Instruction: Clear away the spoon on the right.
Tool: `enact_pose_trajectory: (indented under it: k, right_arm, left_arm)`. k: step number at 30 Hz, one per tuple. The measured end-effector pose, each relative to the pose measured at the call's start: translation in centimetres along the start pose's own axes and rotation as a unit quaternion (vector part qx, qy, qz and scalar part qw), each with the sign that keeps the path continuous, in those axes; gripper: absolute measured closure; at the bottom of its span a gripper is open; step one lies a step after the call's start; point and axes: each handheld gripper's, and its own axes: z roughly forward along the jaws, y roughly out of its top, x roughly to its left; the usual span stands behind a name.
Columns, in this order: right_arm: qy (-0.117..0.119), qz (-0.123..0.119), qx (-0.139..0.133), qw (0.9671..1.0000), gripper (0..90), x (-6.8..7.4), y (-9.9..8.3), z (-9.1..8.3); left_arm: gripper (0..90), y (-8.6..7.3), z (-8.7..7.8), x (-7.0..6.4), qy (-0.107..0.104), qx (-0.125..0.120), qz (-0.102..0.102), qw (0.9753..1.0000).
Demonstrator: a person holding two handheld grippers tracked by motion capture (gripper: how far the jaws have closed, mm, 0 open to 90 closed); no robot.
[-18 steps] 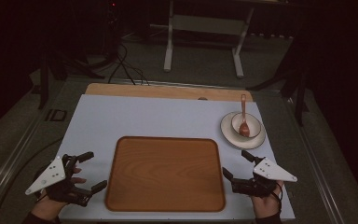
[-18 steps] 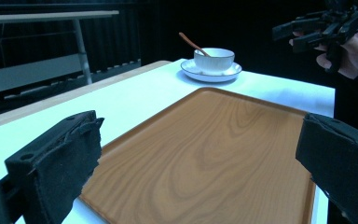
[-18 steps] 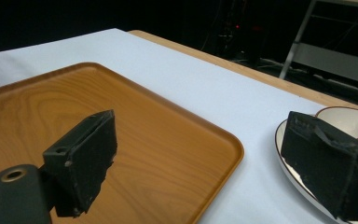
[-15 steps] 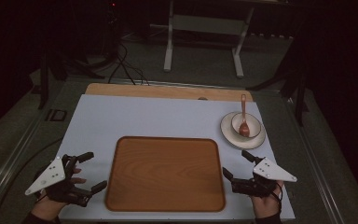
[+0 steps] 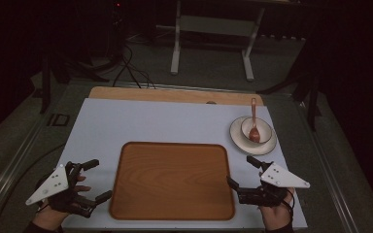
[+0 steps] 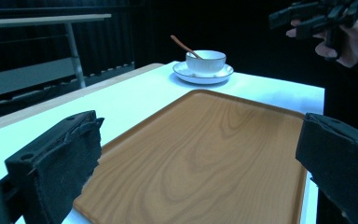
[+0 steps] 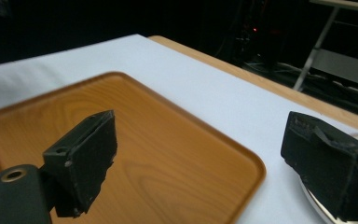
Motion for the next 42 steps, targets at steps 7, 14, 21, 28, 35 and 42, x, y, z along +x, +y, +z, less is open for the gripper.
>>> enact_pose_trajectory:
  k: [7, 14, 21, 28, 35, 42]
  right_arm:
    - [0.003, -0.019, -0.019, 0.9996, 10.3, 0.1, 2.9, -0.3]
    - [-0.012, -0.041, -0.03, 0.9986, 10.3, -0.3, 5.1, -0.1]
    - [-0.02, -0.037, -0.031, 0.9986, 10.3, -1.7, 6.2, 0.6]
    - [-0.038, -0.025, -0.036, 0.9983, 10.2, -4.2, 7.3, 1.2]
    - [-0.055, -0.008, -0.036, 0.9978, 10.2, -6.6, 8.1, 2.1]
    - [-0.085, 0.009, -0.034, 0.9957, 10.2, -8.7, 8.6, 3.1]
  left_arm:
    - [0.1, 0.0, 0.0, 0.0, -0.004, 0.001, 0.001, 1.0]
    - [0.1, 0.0, 0.0, -0.1, -0.006, 0.0, 0.0, 1.0]
    - [0.1, 0.0, 0.1, -0.2, -0.006, 0.001, 0.002, 1.0]
    - [0.1, -0.1, 0.2, -0.2, -0.007, 0.005, 0.003, 1.0]
    - [0.1, 0.0, 0.1, -0.2, -0.01, 0.005, 0.003, 0.9999]
    - [0.1, -0.1, 0.1, -0.2, -0.014, 0.004, 0.003, 0.9999]
